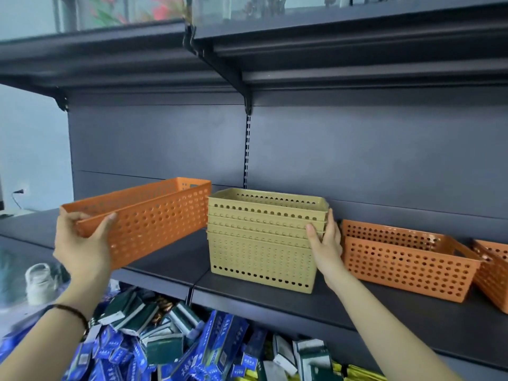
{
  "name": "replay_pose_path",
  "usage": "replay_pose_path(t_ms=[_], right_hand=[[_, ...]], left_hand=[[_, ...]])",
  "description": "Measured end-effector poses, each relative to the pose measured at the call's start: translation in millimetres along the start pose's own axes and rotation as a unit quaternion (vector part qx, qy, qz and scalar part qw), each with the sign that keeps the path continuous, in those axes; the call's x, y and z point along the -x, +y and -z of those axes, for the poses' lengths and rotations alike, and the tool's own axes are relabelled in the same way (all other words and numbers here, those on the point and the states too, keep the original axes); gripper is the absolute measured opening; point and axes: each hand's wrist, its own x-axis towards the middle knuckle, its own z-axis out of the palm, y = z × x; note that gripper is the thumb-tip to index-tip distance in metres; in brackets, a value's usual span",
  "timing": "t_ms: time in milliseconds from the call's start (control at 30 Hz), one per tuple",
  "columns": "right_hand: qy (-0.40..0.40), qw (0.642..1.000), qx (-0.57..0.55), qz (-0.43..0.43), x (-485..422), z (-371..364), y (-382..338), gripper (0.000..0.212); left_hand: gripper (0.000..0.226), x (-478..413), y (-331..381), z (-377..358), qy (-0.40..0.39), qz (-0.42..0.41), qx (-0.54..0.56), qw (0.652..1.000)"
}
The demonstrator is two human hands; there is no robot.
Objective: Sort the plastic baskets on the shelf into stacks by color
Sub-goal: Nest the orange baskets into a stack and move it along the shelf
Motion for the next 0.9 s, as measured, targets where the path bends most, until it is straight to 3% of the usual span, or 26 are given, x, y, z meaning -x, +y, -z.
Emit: replay_pose_path(t_ms=[67, 233, 333, 433, 700, 800, 900], right_hand=[[-0.012, 0.998, 0.020, -0.054, -7.2, -7.4, -2.1, 0.071], [-0.099, 0.985, -0.125, -0.065, -16.7, -12.0, -9.8, 0.071], [-0.097, 0.986, -0.110, -0.081, -21.1, -11.1, -9.7, 0.067], [-0.033, 0.999, -0.015, -0.037, -23.3, -11.9, -15.2, 0.063], [0.011, 0.997, -0.021, 0.071, -16.4, 13.5, -54.5, 0.069], [-0.054, 0.982, -0.147, 0.105, -9.0, 30.8, -72.4, 0.060], [-0.101, 0.966, -0.190, 0.145, -11.8, 54.2, -77.1, 0.041]], left_hand=[[0.035, -4.3, -0.9, 5.3, 0.019, 0.010, 0.008, 1.000], [0.034, -10.8, 13.7, 10.0, 0.025, -0.011, 0.045, 0.999], [0.034, -11.2, 27.3, 11.4, 0.037, -0.030, 0.086, 0.995], [0.031, -8.4, 41.5, 8.7, 0.031, -0.055, 0.130, 0.989], [0.027, 25.3, 82.8, -32.6, -0.115, -0.082, 0.183, 0.973], [0.026, 50.7, 94.5, -53.9, -0.168, -0.070, 0.190, 0.965], [0.027, 80.1, 103.5, -78.7, -0.209, -0.058, 0.197, 0.956]])
